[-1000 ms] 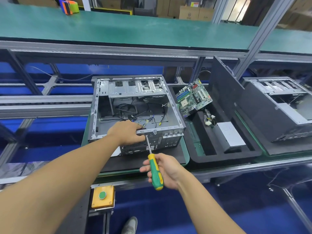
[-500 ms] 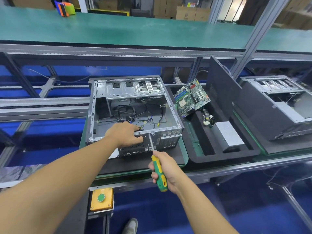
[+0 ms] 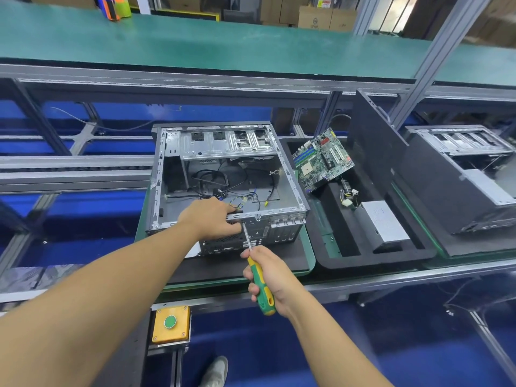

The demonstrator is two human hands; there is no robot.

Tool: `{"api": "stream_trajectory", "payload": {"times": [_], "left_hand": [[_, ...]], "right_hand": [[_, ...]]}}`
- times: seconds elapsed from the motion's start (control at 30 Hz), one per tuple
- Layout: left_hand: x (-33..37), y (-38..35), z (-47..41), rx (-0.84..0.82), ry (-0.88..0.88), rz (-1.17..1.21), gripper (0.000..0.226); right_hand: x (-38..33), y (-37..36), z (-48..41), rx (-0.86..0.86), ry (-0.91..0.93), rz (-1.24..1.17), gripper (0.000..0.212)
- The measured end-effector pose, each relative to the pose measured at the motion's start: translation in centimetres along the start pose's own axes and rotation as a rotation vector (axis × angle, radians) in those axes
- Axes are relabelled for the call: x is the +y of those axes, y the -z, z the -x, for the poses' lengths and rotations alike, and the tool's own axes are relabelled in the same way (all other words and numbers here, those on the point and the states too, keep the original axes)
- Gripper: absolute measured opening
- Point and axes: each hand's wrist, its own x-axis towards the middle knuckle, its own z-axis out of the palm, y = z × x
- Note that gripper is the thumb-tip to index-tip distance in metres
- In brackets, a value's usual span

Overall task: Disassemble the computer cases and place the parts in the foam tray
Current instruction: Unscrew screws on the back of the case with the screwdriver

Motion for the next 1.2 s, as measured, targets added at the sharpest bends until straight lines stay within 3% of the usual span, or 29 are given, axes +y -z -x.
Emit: {"api": "stream_trajectory", "payload": {"times": [0.23, 0.4, 0.53, 0.67, 0.73, 0.9, 1.07, 1.2], "left_hand": [[0.1, 0.0, -0.1, 0.009, -0.005, -0.01, 0.067], [0.1, 0.0, 0.0, 0.017, -0.002, -0.022, 0.062], [0.1, 0.1, 0.0, 0.017, -0.007, -0.024, 0.063], [0.2, 0.1, 0.0, 0.007, 0.0, -0.018, 0.063], [0.2, 0.2, 0.0, 0.0, 0.0, -0.027, 0.06], [0.2, 0.2, 0.1, 0.0, 0.006, -0.006, 0.058], [0.2, 0.4, 0.1, -0.004, 0.009, -0.003, 0.058], [0.3, 0.5, 0.2, -0.017, 0.016, -0.006, 0.056]], "right_hand": [[-0.2, 0.3, -0.5, -0.004, -0.025, -0.076, 0.023], [-0.4, 0.6, -0.8, -0.204, -0.166, -0.365, 0.038], [-0.6, 0.8, -0.9, -0.211, -0.183, -0.256, 0.03], [0.4, 0.9, -0.9, -0.032, -0.007, -0.032, 0.004], [0.8, 0.9, -1.0, 0.045, 0.016, 0.021, 0.011], [0.3, 0.6, -1.0, 0.039, -0.036, -0.02, 0.017], [-1.0, 1.3, -0.3, -0.104, -0.204, -0.167, 0.028], [-1.0, 1.4, -0.1, -0.052, -0.087, -0.061, 0.013]]}}
